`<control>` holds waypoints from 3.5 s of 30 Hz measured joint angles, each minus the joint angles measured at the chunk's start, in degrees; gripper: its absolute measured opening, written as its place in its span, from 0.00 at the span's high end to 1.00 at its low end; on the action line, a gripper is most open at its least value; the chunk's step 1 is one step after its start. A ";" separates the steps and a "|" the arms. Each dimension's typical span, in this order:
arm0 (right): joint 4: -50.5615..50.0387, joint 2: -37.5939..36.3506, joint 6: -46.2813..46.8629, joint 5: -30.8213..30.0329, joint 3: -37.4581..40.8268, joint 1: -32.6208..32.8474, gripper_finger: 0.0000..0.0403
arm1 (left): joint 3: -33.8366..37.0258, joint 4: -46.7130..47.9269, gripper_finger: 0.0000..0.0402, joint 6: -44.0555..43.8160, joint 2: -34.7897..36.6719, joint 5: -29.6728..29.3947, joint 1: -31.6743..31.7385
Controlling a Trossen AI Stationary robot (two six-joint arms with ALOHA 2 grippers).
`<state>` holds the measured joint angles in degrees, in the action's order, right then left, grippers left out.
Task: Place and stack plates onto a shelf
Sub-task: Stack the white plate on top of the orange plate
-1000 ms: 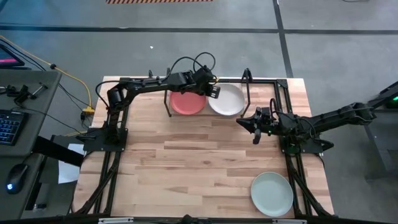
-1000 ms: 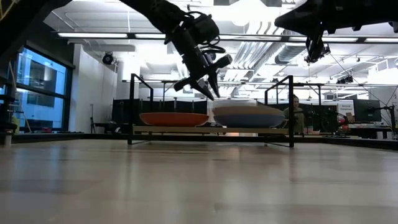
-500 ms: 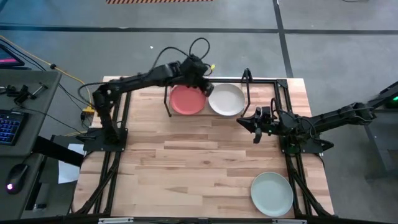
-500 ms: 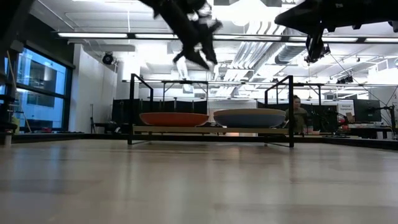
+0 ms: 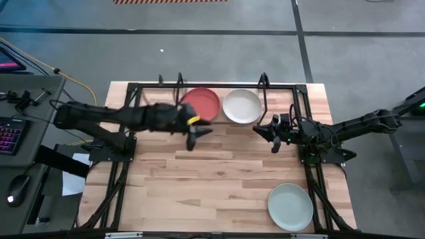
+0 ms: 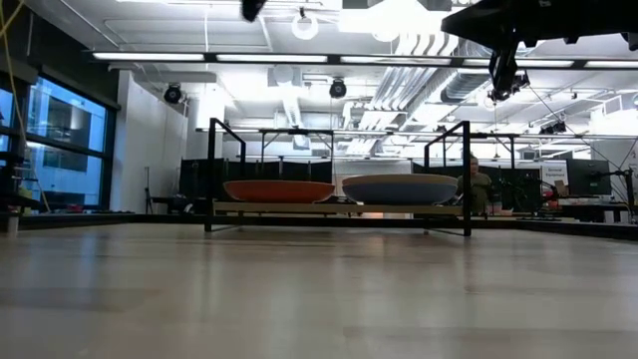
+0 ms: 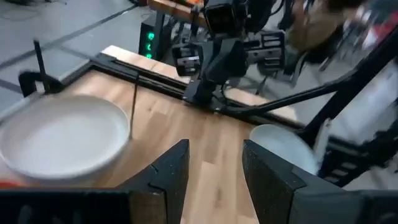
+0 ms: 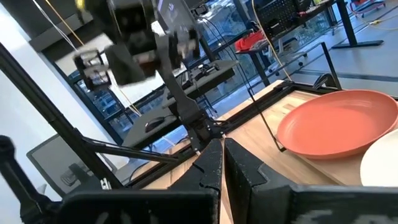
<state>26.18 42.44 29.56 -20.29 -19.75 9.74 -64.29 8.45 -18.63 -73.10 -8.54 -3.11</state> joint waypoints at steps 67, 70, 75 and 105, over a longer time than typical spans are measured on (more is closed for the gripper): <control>-51.55 21.71 34.34 32.67 -2.14 37.27 0.79 | 20.40 -12.57 0.66 -7.04 11.52 -5.72 -5.60; -49.99 22.12 36.16 32.53 -2.14 37.25 0.95 | 20.40 -12.57 0.66 -5.68 11.52 -5.76 -5.60; -45.97 20.41 39.01 32.42 -2.78 37.24 0.97 | 20.40 -12.57 0.66 -2.09 11.52 -5.74 -5.57; -15.36 41.20 39.20 13.53 -23.81 -12.36 1.00 | 20.31 -28.06 0.66 6.34 20.88 -11.62 -5.10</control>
<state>10.82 83.63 68.76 -6.77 -43.56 -2.63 -43.99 -19.60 -12.29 -52.22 -20.16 -8.21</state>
